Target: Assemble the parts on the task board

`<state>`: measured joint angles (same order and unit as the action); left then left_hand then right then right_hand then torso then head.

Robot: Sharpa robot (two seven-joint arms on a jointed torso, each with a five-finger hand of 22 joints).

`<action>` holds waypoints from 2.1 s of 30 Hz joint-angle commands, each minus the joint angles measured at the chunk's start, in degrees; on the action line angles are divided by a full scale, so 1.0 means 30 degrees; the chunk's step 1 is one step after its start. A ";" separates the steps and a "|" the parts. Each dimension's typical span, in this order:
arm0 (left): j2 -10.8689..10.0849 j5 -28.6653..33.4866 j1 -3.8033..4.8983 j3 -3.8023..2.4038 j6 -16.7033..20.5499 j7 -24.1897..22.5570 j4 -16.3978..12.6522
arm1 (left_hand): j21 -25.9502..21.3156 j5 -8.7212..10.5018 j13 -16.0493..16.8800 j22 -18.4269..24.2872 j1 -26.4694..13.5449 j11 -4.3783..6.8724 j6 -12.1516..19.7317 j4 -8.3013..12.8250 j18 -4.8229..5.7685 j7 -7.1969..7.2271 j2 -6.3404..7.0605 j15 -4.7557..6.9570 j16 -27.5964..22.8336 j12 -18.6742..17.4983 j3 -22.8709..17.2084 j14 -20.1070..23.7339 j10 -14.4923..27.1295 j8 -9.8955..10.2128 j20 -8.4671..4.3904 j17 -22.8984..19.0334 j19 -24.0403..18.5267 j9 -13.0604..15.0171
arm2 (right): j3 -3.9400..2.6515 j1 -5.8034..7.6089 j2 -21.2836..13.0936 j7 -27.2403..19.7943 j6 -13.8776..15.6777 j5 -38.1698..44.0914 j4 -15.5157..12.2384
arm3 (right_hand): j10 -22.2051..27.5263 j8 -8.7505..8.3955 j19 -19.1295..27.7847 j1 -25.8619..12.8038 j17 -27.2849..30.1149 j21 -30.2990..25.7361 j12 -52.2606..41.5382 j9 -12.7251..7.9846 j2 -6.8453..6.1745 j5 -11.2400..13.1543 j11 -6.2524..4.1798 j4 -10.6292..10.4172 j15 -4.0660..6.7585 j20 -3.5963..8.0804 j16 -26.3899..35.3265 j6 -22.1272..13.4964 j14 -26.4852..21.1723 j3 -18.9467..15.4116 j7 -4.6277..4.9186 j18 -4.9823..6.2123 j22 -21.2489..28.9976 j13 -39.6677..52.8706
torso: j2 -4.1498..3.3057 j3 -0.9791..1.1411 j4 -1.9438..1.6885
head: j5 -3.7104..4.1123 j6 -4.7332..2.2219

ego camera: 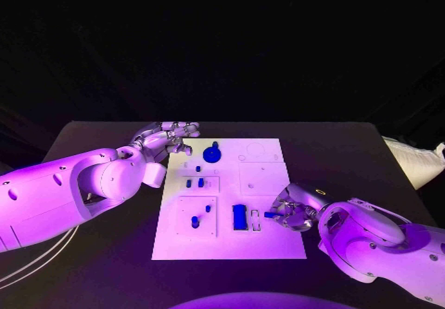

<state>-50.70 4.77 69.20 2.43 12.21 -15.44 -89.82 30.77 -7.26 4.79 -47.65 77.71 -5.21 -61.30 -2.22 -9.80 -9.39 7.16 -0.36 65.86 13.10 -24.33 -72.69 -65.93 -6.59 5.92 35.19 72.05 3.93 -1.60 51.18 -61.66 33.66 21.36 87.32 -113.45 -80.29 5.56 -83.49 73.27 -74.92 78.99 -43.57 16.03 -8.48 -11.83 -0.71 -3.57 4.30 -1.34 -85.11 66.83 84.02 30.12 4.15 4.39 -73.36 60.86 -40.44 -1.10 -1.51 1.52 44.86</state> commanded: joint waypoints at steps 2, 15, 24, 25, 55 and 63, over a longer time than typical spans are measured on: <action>0.0023 -0.0028 0.0006 -0.0012 -0.0290 -0.0101 -0.0053 | -0.0105 -0.0083 -0.0017 0.0017 -0.0062 -0.0006 0.0095 -0.0043 -0.0201 -0.0037 -0.0042 -0.0021 0.0056 0.0094 0.0014 0.0116 0.0146 -0.0119 0.0045 -0.0016 0.0104 -0.0019 | 0.0004 -0.0011 0.0102 0.0077 0.0238 -0.0027 0.0037 | -0.0139 0.0091 -0.0082 -0.0266 -0.3032 0.0059 -0.0092 0.0318 -0.0006 0.0067 -0.0014 -0.0075 0.0093 -0.0048 -0.0095 0.0117 0.1583 -0.0068 -0.0058 -0.0243 -0.0041 0.0060 | -0.0012 0.0001 -0.0002 | -0.0041 0.0013; 0.0014 -0.0028 0.0008 -0.0013 -0.0301 -0.0070 -0.0092 | -0.0112 -0.0085 -0.0020 0.0024 -0.0083 -0.0003 0.0108 -0.0060 -0.0202 -0.0033 -0.0046 -0.0023 0.0060 0.0105 0.0022 0.0118 0.0162 -0.0117 0.0048 -0.0031 0.0107 -0.0020 | 0.0006 -0.0015 0.0673 0.0169 0.0441 -0.0100 0.0059 | -0.0329 0.0107 -0.0149 -0.1135 -0.3144 0.0143 -0.0471 0.0403 -0.0167 0.0764 -0.0064 -0.0417 0.0137 -0.0001 -0.0179 0.0225 0.1609 -0.0745 -0.0130 -0.0272 -0.0175 0.0344 | -0.0015 0.0024 -0.0013 | -0.0098 0.0082; 0.0012 -0.0028 0.0008 -0.0013 -0.0316 -0.0039 -0.0110 | -0.0112 -0.0085 -0.0020 0.0024 -0.0083 -0.0003 0.0108 -0.0060 -0.0202 -0.0033 -0.0046 -0.0023 0.0060 0.0105 0.0022 0.0118 0.0162 -0.0117 0.0048 -0.0031 0.0107 -0.0020 | 0.0009 -0.0019 0.0882 0.0192 0.0412 -0.0679 -0.0058 | -0.0471 0.0088 -0.0217 -0.2374 -0.3283 0.0229 -0.0857 0.0455 -0.0449 0.0169 -0.0082 -0.1264 0.0150 0.0020 -0.0288 0.0359 0.1639 -0.2315 -0.0164 -0.0301 -0.0308 0.0676 | -0.0025 0.0031 0.0013 | -0.0125 0.0099; 0.0014 -0.0028 0.0008 -0.0013 -0.0318 -0.0036 -0.0112 | -0.0114 -0.0086 -0.0021 0.0025 -0.0078 -0.0001 0.0111 -0.0056 -0.0202 -0.0031 -0.0044 -0.0022 0.0061 0.0108 0.0022 0.0119 0.0166 -0.0117 0.0048 -0.0035 0.0108 -0.0021 | 0.0009 -0.0019 0.0900 0.0199 0.0356 -0.0736 -0.0044 | -0.0474 0.0075 -0.0221 -0.2450 -0.3288 0.0233 -0.0879 0.0457 -0.0462 -0.0113 -0.0085 -0.1346 0.0156 0.0024 -0.0292 0.0364 0.1640 -0.2547 -0.0168 -0.0303 -0.0317 0.0706 | -0.0020 0.0030 0.0009 | -0.0125 0.0100; 0.0033 -0.0028 0.0010 -0.0014 -0.0402 0.0164 -0.0142 | -0.0125 -0.0089 -0.0027 0.0036 -0.0050 0.0004 0.0135 -0.0027 -0.0206 -0.0025 -0.0017 -0.0019 0.0055 0.0123 0.0026 0.0133 0.0199 -0.0113 0.0048 -0.0082 0.0111 -0.0023 | 0.0050 -0.0054 0.1601 0.0398 -0.1248 -0.0744 0.0685 | -0.0479 -0.0020 -0.0216 -0.2556 -0.3243 0.0205 -0.0953 0.0504 0.0129 -0.1917 -0.0121 -0.2003 0.0188 0.0057 -0.0248 0.0494 0.1624 -0.4720 -0.0229 -0.0296 -0.0314 0.0920 | -0.0013 0.0021 0.0003 | -0.0165 0.0076; 0.0038 -0.0028 0.0010 -0.0015 -0.0409 0.0191 -0.0138 | -0.0129 -0.0095 -0.0030 0.0041 -0.0020 0.0008 0.0143 -0.0007 -0.0208 -0.0022 -0.0018 -0.0016 0.0052 0.0130 0.0015 0.0141 0.0210 -0.0112 0.0047 -0.0101 0.0112 -0.0023 | 0.0051 -0.0054 0.1603 0.0398 -0.1052 -0.0619 0.0723 | -0.0504 0.0044 -0.0230 -0.2205 -0.3276 0.0227 -0.1077 0.0558 0.0441 -0.1947 -0.0173 -0.1935 0.0226 0.0081 -0.0271 0.0636 0.1631 -0.4907 -0.0296 -0.0303 -0.0356 0.1025 | -0.0017 0.0040 0.0016 | -0.0169 0.0068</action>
<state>-50.70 4.77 69.20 2.42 12.08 -14.78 -90.08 30.77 -7.25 4.75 -47.59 77.71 -5.19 -61.30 -2.22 -9.80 -9.39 7.17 -0.46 65.86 13.10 -24.33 -72.59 -65.53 -6.59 5.92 34.93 72.05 3.92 -1.54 51.14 -56.88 34.48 19.01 84.63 -111.37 -81.50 5.73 -83.69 66.67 -74.93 79.60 -46.69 17.66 -7.35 -17.31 -1.12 -9.33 4.73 -1.14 -85.77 68.27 84.03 15.74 3.17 4.40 -74.35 63.89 -40.47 -1.02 -1.48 0.97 45.07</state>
